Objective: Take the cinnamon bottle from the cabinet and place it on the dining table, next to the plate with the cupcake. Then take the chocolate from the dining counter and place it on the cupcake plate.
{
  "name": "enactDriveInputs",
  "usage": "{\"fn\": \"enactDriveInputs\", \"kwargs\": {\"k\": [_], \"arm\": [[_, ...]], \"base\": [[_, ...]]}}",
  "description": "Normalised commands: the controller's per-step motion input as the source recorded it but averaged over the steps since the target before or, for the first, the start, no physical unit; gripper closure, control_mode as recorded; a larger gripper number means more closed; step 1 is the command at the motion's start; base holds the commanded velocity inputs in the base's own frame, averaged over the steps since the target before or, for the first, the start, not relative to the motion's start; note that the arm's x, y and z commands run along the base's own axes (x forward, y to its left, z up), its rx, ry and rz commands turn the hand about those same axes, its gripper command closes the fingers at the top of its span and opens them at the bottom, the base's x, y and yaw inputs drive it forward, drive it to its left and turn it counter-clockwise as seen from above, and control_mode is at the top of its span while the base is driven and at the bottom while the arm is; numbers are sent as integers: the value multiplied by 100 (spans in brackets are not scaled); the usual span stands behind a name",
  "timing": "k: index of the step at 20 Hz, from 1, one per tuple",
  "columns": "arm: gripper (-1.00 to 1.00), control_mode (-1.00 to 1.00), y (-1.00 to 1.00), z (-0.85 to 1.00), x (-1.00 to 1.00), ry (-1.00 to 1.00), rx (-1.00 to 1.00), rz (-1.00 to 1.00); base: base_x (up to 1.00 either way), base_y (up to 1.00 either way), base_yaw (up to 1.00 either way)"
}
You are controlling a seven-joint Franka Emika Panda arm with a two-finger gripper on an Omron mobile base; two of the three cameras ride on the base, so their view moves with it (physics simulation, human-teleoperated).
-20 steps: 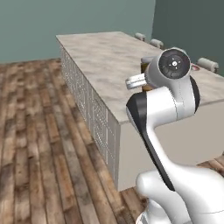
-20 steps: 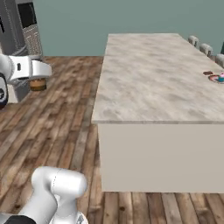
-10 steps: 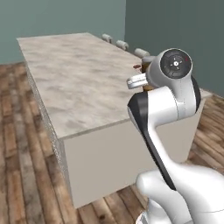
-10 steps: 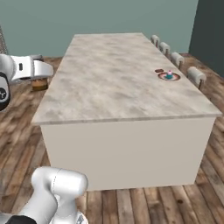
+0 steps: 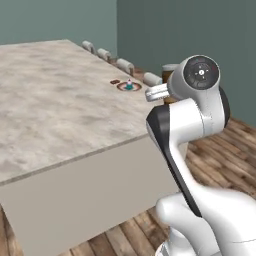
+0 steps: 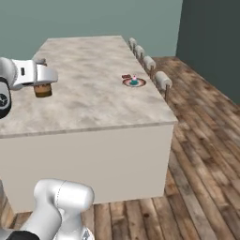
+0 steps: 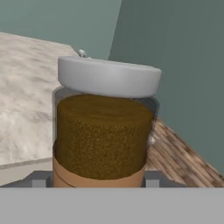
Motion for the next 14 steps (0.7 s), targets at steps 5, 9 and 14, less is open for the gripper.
{"fn": "enactDriveInputs", "kwargs": {"k": [5,9,14], "arm": [[100,100,0,0,0,0,0,0],[100,100,0,0,0,0,0,0],[100,100,0,0,0,0,0,0]], "base": [[56,-100,-1],[64,-100,3],[70,-99,28]]}}
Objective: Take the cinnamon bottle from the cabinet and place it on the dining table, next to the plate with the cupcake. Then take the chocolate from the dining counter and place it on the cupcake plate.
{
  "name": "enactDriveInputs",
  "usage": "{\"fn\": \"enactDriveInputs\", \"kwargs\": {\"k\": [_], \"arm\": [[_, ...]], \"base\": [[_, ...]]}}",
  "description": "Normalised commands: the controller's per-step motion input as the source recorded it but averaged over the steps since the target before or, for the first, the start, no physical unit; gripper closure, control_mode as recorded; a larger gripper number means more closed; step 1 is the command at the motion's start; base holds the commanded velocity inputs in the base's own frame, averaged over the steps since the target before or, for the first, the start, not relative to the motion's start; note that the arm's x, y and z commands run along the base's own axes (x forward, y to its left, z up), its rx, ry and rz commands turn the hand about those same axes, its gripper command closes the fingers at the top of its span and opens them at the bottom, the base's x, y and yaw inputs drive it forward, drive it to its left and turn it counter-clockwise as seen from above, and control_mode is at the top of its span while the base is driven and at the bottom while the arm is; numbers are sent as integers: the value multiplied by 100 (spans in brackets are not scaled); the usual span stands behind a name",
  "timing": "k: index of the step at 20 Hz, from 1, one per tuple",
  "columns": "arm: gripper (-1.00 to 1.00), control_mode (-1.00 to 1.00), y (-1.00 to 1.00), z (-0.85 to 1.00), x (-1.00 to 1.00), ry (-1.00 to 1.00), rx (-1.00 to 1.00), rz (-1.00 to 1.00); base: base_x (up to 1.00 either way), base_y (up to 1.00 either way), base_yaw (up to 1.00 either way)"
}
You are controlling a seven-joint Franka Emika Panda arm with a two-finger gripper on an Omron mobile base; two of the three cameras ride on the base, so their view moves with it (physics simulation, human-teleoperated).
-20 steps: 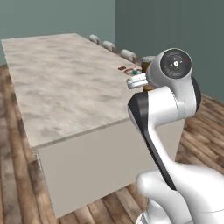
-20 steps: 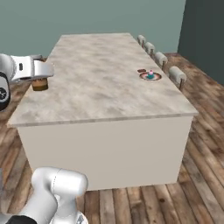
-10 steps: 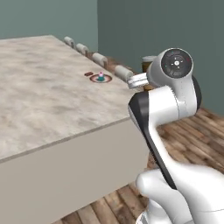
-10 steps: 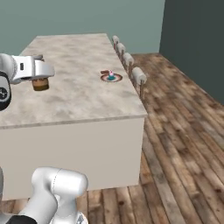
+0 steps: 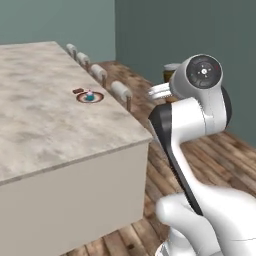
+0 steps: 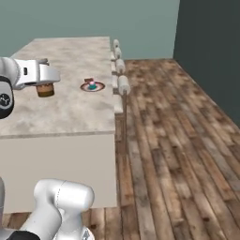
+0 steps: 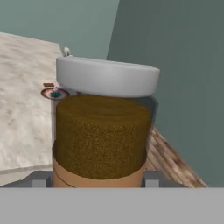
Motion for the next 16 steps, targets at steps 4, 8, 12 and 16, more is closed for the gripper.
{"fn": "enactDriveInputs", "kwargs": {"k": [4,8,12,16], "arm": [[100,100,0,0,0,0,0,0],[100,100,0,0,0,0,0,0],[100,100,0,0,0,0,0,0],[100,100,0,0,0,0,0,0]], "base": [[60,-90,36],[55,-88,38],[57,-85,39],[62,-80,42]]}}
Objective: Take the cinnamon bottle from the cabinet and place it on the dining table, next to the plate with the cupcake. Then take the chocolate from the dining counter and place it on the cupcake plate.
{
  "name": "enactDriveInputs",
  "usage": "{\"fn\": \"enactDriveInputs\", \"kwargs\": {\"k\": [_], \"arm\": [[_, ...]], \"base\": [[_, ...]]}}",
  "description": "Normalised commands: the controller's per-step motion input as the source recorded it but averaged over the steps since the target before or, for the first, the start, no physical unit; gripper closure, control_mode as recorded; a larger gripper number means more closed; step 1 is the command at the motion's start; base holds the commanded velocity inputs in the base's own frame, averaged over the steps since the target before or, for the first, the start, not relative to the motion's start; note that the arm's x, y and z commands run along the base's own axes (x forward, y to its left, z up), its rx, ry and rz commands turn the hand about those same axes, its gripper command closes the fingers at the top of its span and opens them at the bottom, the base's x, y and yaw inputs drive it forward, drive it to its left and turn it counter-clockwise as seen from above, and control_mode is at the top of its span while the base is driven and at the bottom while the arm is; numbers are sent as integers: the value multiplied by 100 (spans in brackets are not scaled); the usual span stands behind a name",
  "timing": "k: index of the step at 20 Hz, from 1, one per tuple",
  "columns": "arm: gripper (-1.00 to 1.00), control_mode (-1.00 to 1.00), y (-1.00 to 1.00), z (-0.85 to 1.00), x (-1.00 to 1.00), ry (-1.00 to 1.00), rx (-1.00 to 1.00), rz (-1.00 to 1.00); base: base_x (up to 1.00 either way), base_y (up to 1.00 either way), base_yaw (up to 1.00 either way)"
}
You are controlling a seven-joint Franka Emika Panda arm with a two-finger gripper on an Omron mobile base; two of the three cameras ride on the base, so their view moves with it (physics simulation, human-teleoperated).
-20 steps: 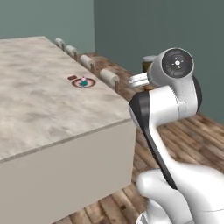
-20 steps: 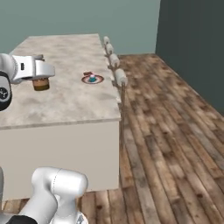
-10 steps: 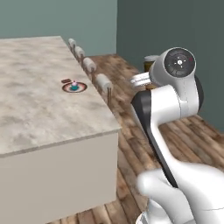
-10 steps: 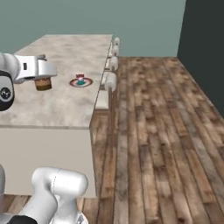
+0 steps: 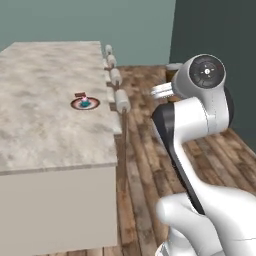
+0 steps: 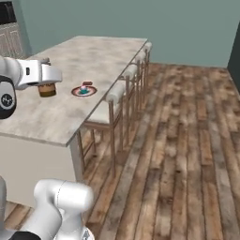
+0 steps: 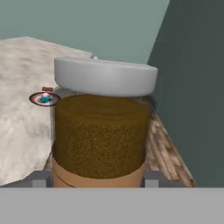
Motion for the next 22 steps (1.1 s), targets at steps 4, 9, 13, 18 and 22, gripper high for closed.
{"fn": "enactDriveInputs", "kwargs": {"k": [4,9,13,18,22], "arm": [[100,100,0,0,0,0,0,0],[100,100,0,0,0,0,0,0],[100,100,0,0,0,0,0,0],[100,100,0,0,0,0,0,0],[100,100,0,0,0,0,0,0]], "base": [[60,-70,47],[52,-61,51],[42,-59,54],[25,-62,54],[-2,-88,47]]}}
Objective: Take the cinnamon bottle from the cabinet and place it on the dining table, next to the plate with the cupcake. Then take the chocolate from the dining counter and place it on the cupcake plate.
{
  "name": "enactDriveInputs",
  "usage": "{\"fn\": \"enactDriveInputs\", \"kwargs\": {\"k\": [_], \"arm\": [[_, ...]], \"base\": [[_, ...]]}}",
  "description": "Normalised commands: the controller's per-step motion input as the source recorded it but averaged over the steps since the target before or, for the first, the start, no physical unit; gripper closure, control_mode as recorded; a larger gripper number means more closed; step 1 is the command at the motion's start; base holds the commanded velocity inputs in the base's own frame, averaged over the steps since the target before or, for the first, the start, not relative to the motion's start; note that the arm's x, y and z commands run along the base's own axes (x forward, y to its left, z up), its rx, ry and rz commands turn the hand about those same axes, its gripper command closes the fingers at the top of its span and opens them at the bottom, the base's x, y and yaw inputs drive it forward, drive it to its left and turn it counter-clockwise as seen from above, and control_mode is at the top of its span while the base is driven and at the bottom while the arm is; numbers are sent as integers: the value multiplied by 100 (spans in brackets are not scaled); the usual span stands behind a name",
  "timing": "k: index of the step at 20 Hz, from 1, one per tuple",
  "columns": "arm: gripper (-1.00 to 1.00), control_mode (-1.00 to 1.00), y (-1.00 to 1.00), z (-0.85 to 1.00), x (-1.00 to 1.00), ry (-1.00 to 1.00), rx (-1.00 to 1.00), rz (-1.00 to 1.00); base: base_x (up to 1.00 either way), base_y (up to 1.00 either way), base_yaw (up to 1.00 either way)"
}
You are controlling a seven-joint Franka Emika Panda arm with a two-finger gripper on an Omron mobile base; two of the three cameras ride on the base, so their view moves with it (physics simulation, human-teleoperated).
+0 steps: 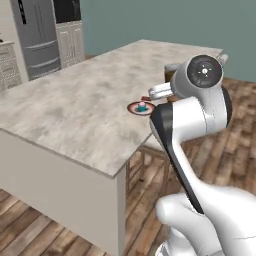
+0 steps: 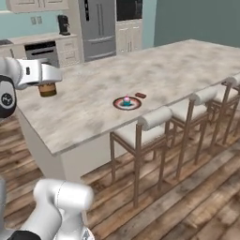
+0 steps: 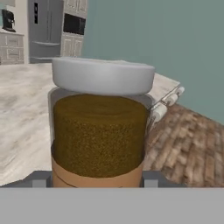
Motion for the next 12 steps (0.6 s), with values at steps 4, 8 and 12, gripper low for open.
{"fn": "enactDriveInputs", "kwargs": {"k": [4,8,12], "arm": [[100,100,0,0,0,0,0,0],[100,100,0,0,0,0,0,0],[100,100,0,0,0,0,0,0]], "base": [[-5,-100,33],[2,-100,35],[16,-94,39]]}}
